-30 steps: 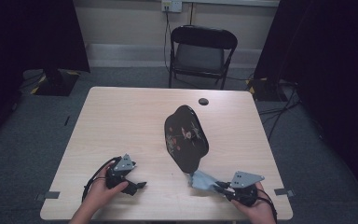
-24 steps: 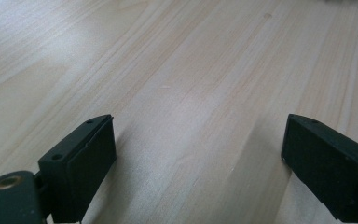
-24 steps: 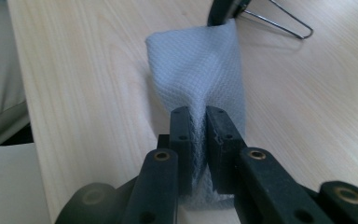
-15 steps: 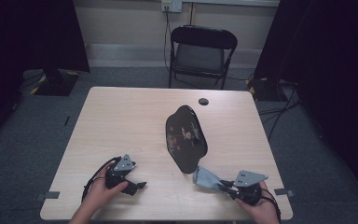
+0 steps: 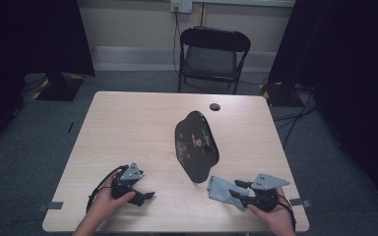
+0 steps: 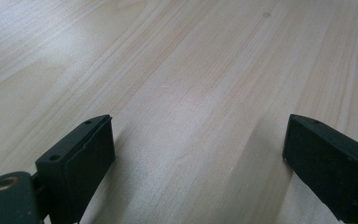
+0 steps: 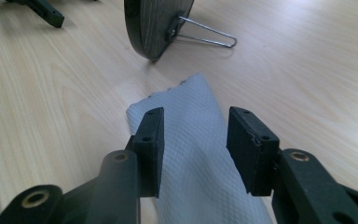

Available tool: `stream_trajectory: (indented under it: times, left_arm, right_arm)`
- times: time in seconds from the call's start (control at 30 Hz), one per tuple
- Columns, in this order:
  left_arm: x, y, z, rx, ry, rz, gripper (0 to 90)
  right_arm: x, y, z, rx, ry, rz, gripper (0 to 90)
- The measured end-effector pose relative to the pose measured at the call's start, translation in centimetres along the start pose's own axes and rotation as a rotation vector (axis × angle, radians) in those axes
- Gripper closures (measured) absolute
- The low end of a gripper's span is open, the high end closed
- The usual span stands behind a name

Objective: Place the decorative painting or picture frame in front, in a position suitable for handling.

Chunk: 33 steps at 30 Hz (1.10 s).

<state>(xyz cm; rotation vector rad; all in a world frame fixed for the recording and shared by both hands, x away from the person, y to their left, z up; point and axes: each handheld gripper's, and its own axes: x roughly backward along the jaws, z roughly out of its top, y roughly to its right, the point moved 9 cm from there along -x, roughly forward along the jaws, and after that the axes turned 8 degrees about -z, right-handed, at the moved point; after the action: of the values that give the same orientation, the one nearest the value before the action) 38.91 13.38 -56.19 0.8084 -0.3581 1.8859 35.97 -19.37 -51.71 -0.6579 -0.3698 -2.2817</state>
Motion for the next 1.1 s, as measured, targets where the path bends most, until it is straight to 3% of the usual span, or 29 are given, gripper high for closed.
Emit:
stream_trajectory:
  times: [0.07,0.17,0.23,0.33,0.43,0.57,0.67,0.7,0.83,0.97,1.0,1.03,1.1]
  left_arm:
    - [0.0,0.0,0.0,0.000,0.000,0.001,8.6]
    - [0.1,0.0,-0.1,-0.002,-0.004,-0.001,8.6]
    - [0.1,0.0,-0.1,-0.003,-0.003,0.000,8.6]
    - [0.1,0.0,-0.1,-0.003,-0.004,0.000,8.6]
    - [0.1,0.0,-0.1,-0.003,-0.004,0.000,8.6]
    - [0.1,0.0,-0.1,-0.003,-0.004,0.000,8.6]
    - [0.0,0.0,0.0,0.001,-0.002,0.001,8.1]
    - [0.0,0.0,0.0,0.001,-0.001,0.001,8.1]
    - [0.0,0.0,0.0,-0.001,-0.003,0.001,7.6]
    - [0.0,0.0,-0.1,0.002,-0.003,0.002,7.6]
    - [0.0,0.1,-0.1,0.004,-0.003,0.003,7.6]
    - [0.1,0.1,-0.1,0.000,-0.007,0.006,7.6]
    - [0.1,0.1,-0.1,0.005,-0.001,0.008,7.6]
  right_arm:
    - [-1.5,-0.1,-0.9,0.007,-0.043,0.010,56.0]
    - [-2.1,-0.2,-1.7,0.031,-0.081,0.006,58.0]
    - [-2.4,-0.3,-2.1,0.041,-0.106,-0.002,65.4]
    - [-2.4,-0.6,-2.2,0.028,-0.104,0.025,79.2]
    - [-1.9,-1.1,-1.9,0.040,-0.099,0.051,85.0]
    - [-1.2,-2.3,-1.3,0.056,-0.091,0.098,85.3]
    - [-0.9,-4.4,-1.2,0.100,-0.091,0.167,85.4]
    - [-0.9,-4.4,-1.2,0.100,-0.091,0.167,85.4]
    - [-1.7,-6.6,-0.3,0.149,-0.077,0.224,85.3]
    - [-2.8,-7.6,0.6,0.150,-0.050,0.219,82.3]
    - [-3.2,-7.7,0.9,0.133,-0.032,0.217,76.8]
    - [-3.6,-7.5,1.0,0.133,-0.028,0.196,63.7]
    - [-3.7,-7.4,0.9,0.136,-0.031,0.193,63.5]
